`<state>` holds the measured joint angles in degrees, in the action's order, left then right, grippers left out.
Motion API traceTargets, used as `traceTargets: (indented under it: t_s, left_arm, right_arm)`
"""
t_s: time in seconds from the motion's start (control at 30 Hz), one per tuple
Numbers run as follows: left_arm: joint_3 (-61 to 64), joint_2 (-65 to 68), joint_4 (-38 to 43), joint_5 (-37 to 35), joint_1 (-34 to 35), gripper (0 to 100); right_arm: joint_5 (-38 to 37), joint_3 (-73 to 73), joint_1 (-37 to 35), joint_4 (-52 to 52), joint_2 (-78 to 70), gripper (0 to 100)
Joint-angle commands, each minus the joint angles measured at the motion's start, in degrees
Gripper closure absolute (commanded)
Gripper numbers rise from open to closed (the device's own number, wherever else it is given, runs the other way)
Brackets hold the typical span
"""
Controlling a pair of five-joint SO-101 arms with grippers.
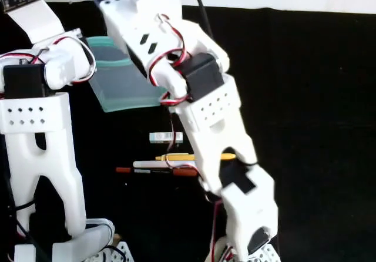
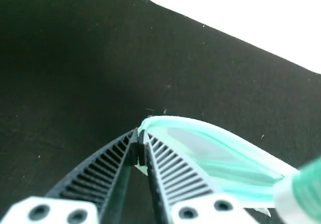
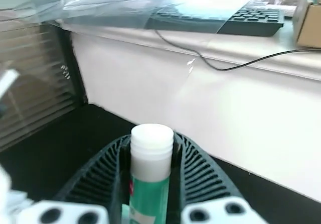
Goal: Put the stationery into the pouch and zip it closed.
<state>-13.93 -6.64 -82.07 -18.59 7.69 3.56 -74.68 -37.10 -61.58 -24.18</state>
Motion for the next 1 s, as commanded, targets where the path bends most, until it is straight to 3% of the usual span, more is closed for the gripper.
traceTargets:
  t_s: [0.0, 0.13, 0.4, 0.7, 0.97]
  left_arm:
    - [2.2, 1.0, 1.7, -0.6, -0.2, 99]
    - [2.2, 1.6, 3.3, -0.6, -0.2, 99]
    - [1.6, 11.4, 5.5, -0.7, -0.3, 99]
    - [1.6, 12.4, 6.9, -0.7, 0.0, 99]
    - [1.6, 12.4, 6.9, -0.6, 0.0, 99]
  right_arm:
    - [0.4, -14.9, 1.7, -1.7, -7.0, 99.3]
    - [0.4, -28.4, 2.2, -2.5, -17.6, 99.3]
    - [2.4, -26.9, 2.4, -1.1, -22.5, 99.3]
    - [2.0, -26.8, 2.3, -2.5, -22.0, 98.4]
    - [2.0, -26.8, -0.2, -8.8, -19.3, 70.8]
